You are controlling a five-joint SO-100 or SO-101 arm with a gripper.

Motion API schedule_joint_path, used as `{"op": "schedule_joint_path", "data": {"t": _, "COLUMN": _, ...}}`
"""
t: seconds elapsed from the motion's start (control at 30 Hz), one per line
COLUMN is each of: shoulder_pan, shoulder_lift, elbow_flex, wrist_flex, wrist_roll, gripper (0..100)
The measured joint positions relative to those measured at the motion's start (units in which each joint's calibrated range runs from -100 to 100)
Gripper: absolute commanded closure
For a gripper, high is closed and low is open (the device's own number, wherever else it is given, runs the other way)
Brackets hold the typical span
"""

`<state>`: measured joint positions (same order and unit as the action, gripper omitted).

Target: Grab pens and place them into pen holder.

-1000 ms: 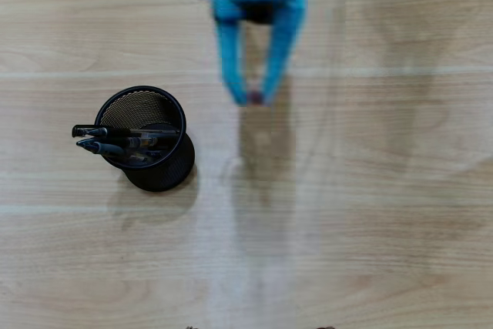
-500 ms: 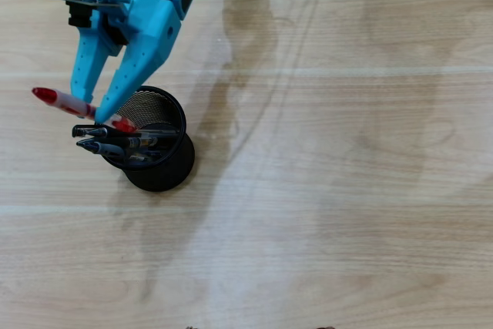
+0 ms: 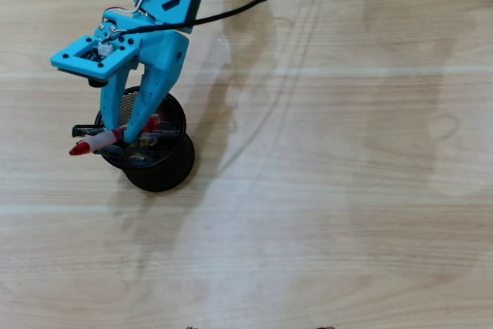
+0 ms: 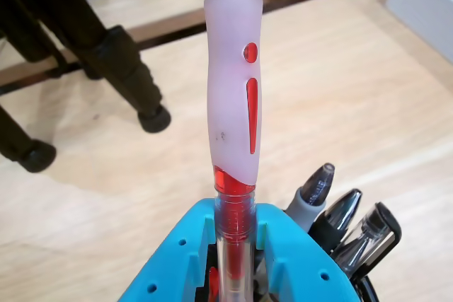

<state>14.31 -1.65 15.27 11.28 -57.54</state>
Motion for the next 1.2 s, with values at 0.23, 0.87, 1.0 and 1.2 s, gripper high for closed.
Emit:
{"op": "schedule_joint_path", "data": {"t": 0.23, "shoulder_pan": 0.0, "shoulder_lift": -0.34, "elbow_flex": 0.0, "wrist_flex": 0.6, "wrist_roll": 0.0, "gripper": 91}}
{"op": "schedule_joint_path", "data": {"t": 0.87, "shoulder_pan": -2.62, "shoulder_lift": -11.17, "elbow_flex": -0.8, "wrist_flex": 18.6, "wrist_roll": 4.43, "gripper": 98}}
{"op": "schedule_joint_path", "data": {"t": 1.0, "shoulder_pan": -6.59, "shoulder_lift": -23.28, "elbow_flex": 3.9, "wrist_flex": 28.17, "wrist_roll": 14.76, "gripper": 97}}
{"op": "schedule_joint_path", "data": {"t": 1.2, "shoulder_pan": -11.57, "shoulder_lift": -50.11, "elbow_flex": 22.4, "wrist_flex": 46.77, "wrist_roll": 34.22, "gripper": 95}}
